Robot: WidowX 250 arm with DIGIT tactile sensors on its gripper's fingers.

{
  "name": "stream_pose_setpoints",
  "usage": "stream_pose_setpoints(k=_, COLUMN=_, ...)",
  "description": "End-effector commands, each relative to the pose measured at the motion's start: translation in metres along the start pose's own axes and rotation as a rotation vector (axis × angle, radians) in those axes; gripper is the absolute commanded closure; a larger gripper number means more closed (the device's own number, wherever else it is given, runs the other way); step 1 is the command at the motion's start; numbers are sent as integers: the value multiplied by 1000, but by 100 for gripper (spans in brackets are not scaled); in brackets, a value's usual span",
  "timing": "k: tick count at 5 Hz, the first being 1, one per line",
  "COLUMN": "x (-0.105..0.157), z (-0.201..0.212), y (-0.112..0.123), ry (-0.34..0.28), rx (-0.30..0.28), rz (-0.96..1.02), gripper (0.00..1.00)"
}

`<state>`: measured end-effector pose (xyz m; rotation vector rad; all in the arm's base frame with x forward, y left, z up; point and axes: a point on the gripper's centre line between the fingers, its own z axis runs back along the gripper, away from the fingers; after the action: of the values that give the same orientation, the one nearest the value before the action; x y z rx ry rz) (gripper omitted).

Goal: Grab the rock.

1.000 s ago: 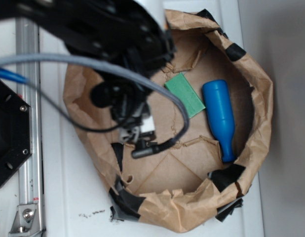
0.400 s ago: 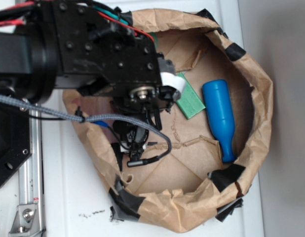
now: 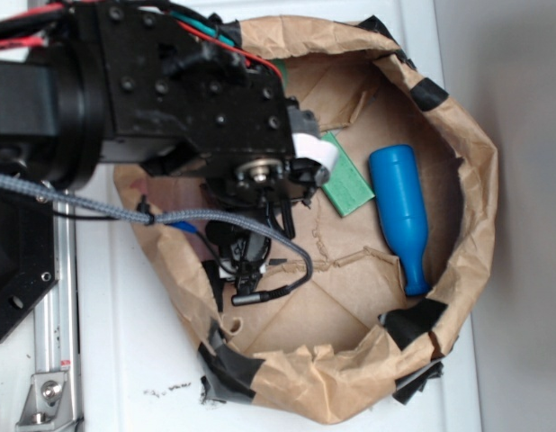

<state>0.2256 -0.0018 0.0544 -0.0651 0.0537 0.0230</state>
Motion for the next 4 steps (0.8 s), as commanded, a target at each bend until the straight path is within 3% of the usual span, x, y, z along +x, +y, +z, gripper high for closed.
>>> stream_pose_setpoints(k=1, x=-8, z=-61, y=12, ry=69, rx=80, rz=-50, gripper=68)
stream_pose_setpoints(k=2, x=-6, z=-59, y=7, ry=63, rx=85, rz=-43, gripper=100)
stream_pose_setpoints(k=3, x=-5, z=-47, y=7, ry=36, rx=91, rz=-41, gripper=100)
stream_pose_setpoints(k=4, x=6, z=2, y=-7, ry=-40, rx=95, rz=-67, gripper=100)
